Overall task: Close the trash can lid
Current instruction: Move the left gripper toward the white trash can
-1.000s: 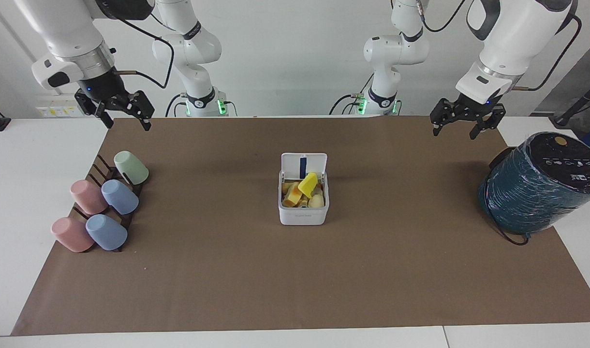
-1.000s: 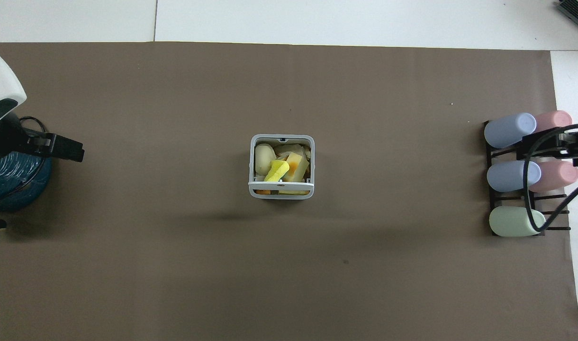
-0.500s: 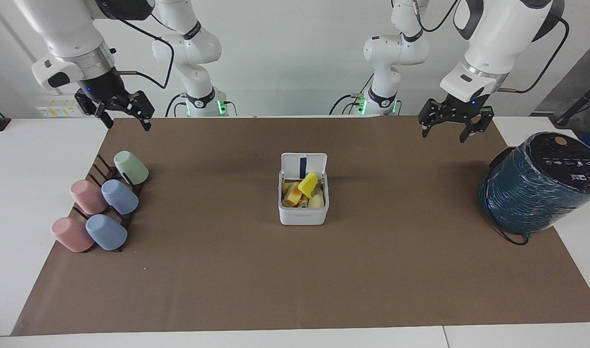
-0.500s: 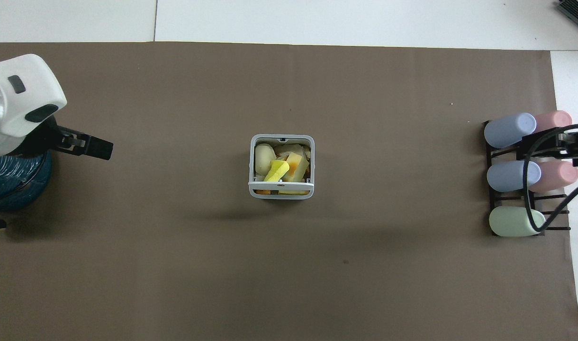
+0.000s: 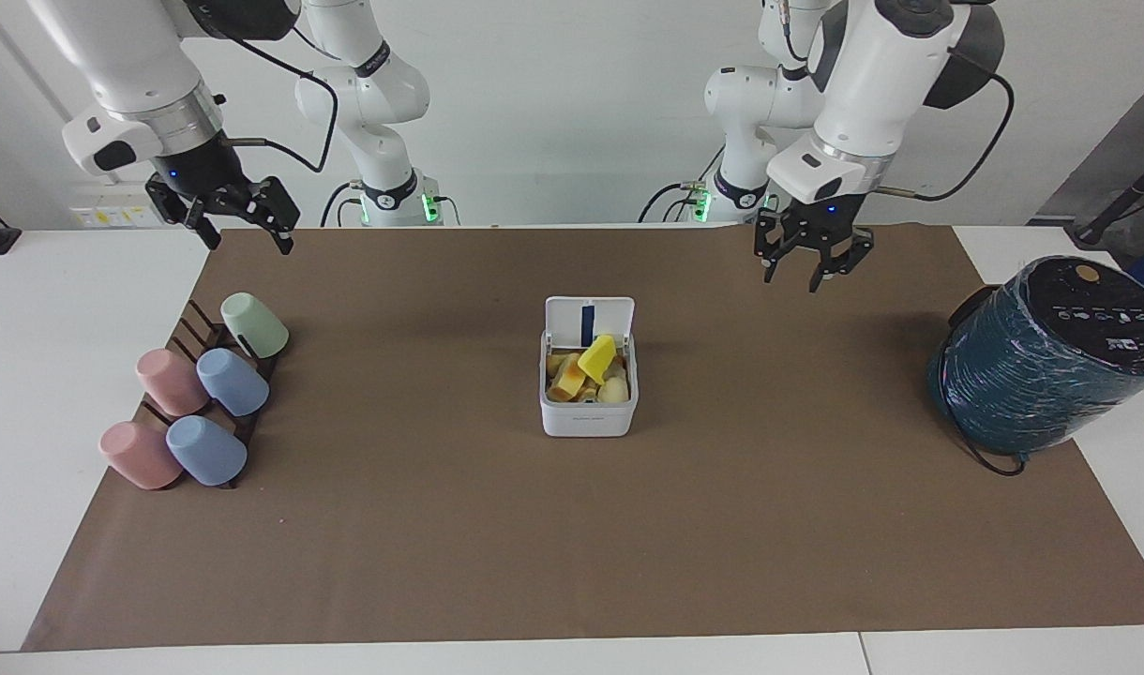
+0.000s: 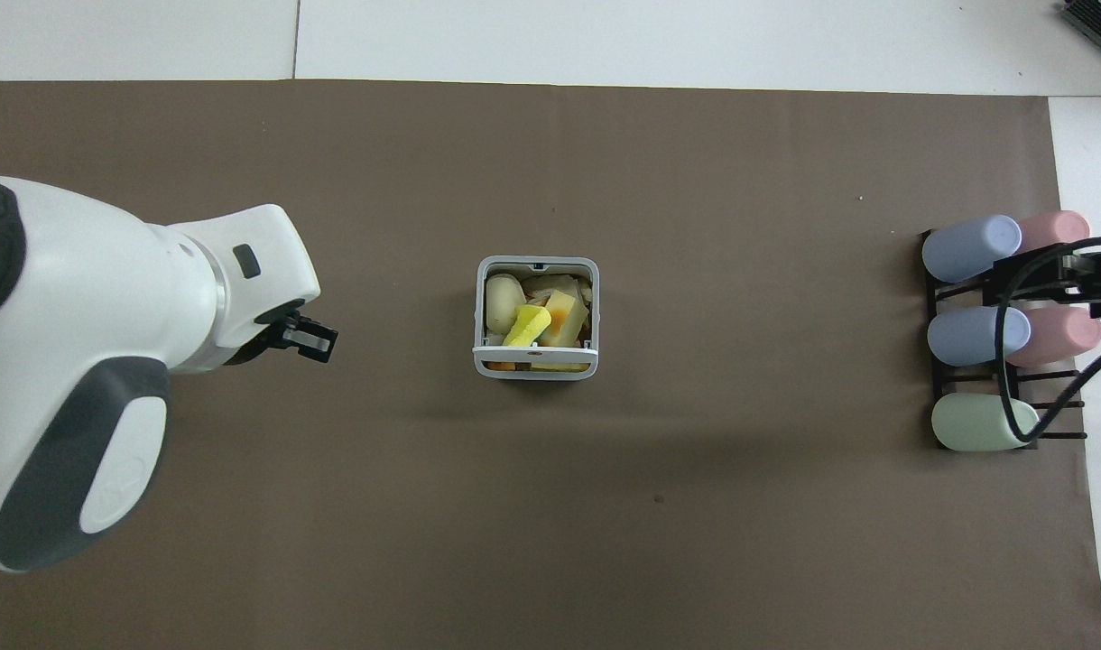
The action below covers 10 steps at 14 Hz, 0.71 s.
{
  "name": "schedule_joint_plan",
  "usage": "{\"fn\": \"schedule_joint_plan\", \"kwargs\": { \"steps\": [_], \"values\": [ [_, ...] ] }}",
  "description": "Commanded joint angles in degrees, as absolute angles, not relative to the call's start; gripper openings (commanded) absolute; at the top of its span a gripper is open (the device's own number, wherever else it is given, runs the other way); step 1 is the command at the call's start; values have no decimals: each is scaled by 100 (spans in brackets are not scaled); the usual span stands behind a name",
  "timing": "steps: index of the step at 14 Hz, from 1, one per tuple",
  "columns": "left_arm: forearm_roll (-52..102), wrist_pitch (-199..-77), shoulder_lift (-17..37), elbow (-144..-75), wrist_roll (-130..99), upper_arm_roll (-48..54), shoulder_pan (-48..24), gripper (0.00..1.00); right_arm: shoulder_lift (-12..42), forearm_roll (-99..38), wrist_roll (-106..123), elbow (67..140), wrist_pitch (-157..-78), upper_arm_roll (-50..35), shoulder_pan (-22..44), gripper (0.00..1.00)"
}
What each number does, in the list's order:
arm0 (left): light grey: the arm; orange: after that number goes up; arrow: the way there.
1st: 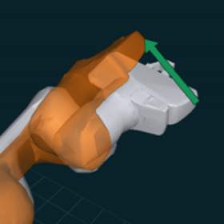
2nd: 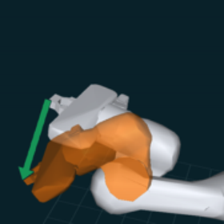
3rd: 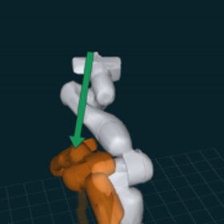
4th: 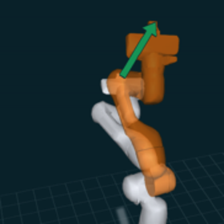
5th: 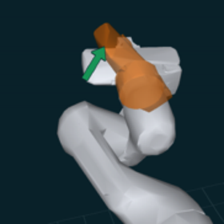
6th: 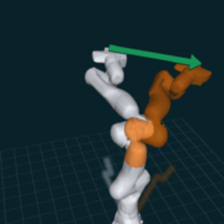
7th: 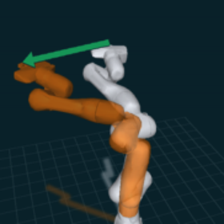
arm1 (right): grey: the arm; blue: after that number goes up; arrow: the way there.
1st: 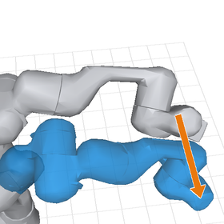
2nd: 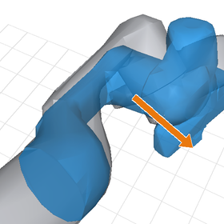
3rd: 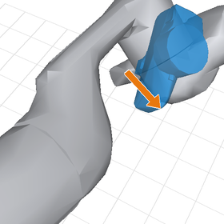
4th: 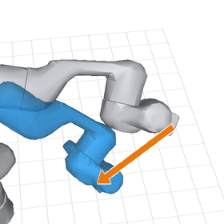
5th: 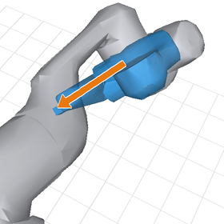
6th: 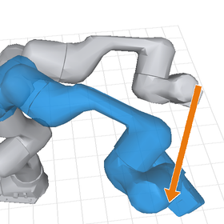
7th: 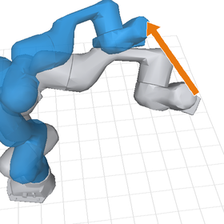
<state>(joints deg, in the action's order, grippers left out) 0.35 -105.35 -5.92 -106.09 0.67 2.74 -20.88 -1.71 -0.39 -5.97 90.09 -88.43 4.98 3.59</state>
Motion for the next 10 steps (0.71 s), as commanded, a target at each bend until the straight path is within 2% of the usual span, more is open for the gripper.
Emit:
{"fn": "schedule_joint_plan", "kwargs": {
  "steps": [1, 7, 10],
  "values": [
    [9, -10731, -853, -10933, -202, 193, -2582, 0, -308, 18, -431, 9193, -8956, 510, 360, 100],
    [35, -11459, -704, -11346, -850, 193, -3619, 0, -308, 18, -431, 9193, -8965, 510, 352, 100],
    [44, -11995, -300, -11347, -958, 202, -3858, 0, -308, 18, -431, 9193, -8965, 510, 352, 100]
  ]
}}
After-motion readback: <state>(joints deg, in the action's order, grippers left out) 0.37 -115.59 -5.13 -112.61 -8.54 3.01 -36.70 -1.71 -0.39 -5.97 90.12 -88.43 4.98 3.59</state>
